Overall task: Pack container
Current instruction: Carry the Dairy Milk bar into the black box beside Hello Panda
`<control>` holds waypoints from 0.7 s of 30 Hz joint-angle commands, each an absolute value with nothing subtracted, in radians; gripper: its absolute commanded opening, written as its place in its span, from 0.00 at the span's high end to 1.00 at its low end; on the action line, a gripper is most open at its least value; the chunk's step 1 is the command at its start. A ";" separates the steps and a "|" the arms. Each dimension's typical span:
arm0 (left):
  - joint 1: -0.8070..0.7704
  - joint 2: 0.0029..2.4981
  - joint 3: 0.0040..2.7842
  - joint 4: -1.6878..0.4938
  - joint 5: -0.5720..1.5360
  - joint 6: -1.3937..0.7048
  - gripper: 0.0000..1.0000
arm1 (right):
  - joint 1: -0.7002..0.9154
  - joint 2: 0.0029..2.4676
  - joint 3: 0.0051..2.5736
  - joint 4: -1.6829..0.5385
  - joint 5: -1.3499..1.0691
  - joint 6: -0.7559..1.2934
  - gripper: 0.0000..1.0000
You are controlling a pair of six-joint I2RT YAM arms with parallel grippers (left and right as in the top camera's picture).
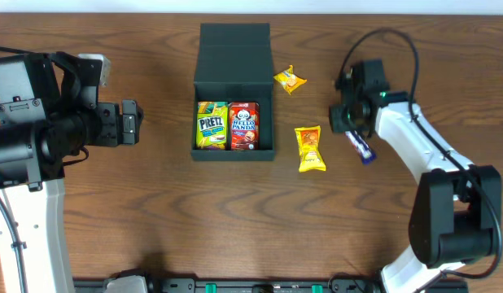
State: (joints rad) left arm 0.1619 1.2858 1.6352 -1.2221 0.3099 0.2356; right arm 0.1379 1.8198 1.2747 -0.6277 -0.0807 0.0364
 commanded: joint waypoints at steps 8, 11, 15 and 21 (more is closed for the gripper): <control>0.163 1.283 1.650 -1.219 0.304 0.228 0.05 | 0.260 1.819 1.518 -0.635 -0.222 0.352 0.99; 0.163 1.283 1.650 -1.219 0.304 0.228 0.05 | 0.316 1.819 1.544 -0.609 -0.232 0.484 0.99; 0.163 1.283 1.650 -1.219 0.304 0.228 0.05 | 0.385 1.819 1.546 -0.559 -0.274 0.672 0.99; 0.163 1.283 1.650 -1.219 0.304 0.228 0.05 | 0.459 1.820 1.545 -0.560 -0.218 0.844 0.98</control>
State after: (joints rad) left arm 0.1619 1.2858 1.6352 -1.2217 0.3099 0.2356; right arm 0.4324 1.8214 1.5249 -0.5610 -0.2466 0.6964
